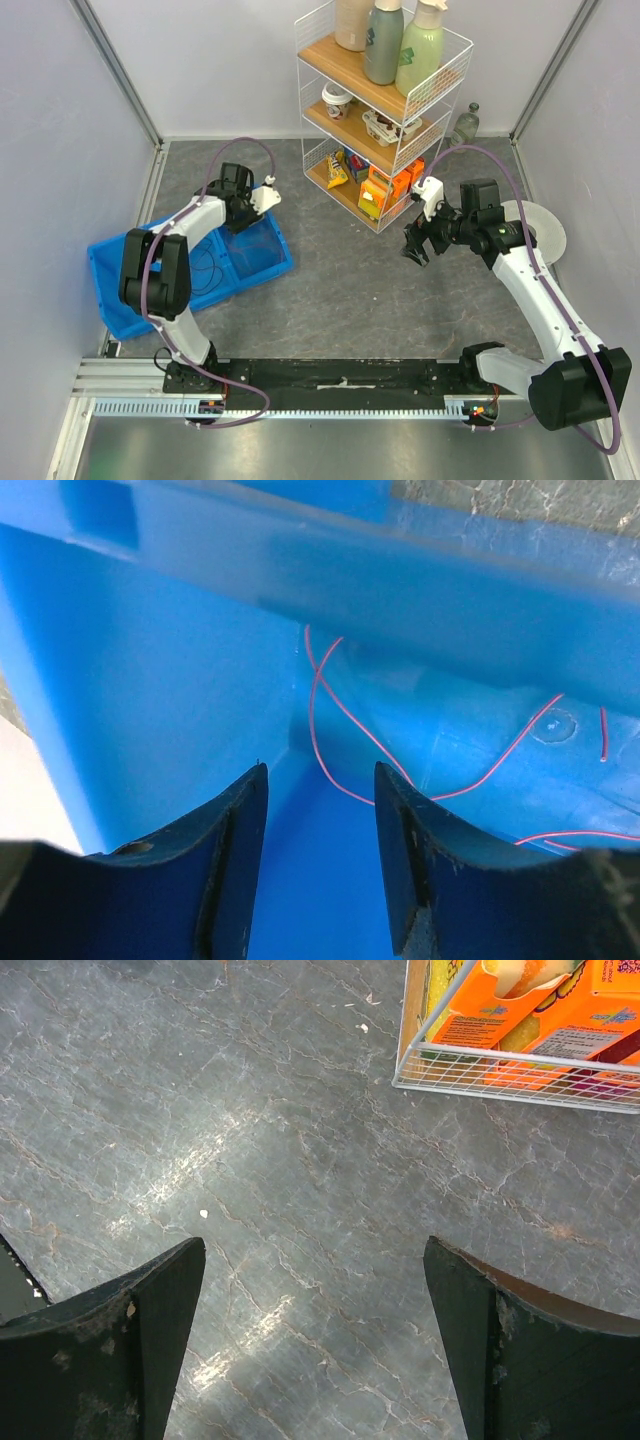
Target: Wrap the cables
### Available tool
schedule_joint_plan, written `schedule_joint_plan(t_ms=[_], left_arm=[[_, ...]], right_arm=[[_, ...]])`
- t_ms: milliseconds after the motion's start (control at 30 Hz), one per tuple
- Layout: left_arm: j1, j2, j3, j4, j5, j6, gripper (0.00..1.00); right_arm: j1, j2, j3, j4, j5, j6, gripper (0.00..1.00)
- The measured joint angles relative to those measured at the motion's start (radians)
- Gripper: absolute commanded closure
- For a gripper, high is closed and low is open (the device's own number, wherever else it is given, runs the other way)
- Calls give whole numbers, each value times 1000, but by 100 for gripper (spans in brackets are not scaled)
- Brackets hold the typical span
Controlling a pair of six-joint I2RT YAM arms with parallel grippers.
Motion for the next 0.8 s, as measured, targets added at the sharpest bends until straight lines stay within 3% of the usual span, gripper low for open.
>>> schedule_joint_plan(t_ms=[433, 500, 633, 800], left_arm=[[1, 61, 0, -6, -8, -9, 61], [2, 68, 0, -6, -7, -9, 67], [11, 69, 0, -6, -1, -15, 98], [19, 69, 0, -6, 11, -18, 98]], right_arm=[[0, 0, 0, -1, 0, -4, 2], [0, 0, 0, -2, 0, -5, 2], [0, 0, 0, -8, 0, -8, 2], [0, 0, 0, -12, 0, -11, 2]])
